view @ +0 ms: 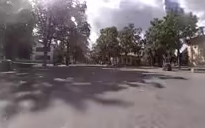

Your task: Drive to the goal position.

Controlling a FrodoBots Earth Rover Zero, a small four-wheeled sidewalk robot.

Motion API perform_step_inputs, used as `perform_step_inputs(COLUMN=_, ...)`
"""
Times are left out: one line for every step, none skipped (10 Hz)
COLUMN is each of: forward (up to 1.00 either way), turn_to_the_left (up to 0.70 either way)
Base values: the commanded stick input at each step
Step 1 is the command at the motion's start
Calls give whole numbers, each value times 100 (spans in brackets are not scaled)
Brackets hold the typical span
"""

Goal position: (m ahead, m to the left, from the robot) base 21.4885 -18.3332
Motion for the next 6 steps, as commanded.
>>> perform_step_inputs(forward=85, turn_to_the_left=1)
perform_step_inputs(forward=85, turn_to_the_left=1)
perform_step_inputs(forward=85, turn_to_the_left=1)
perform_step_inputs(forward=85, turn_to_the_left=1)
perform_step_inputs(forward=85, turn_to_the_left=1)
perform_step_inputs(forward=85, turn_to_the_left=1)
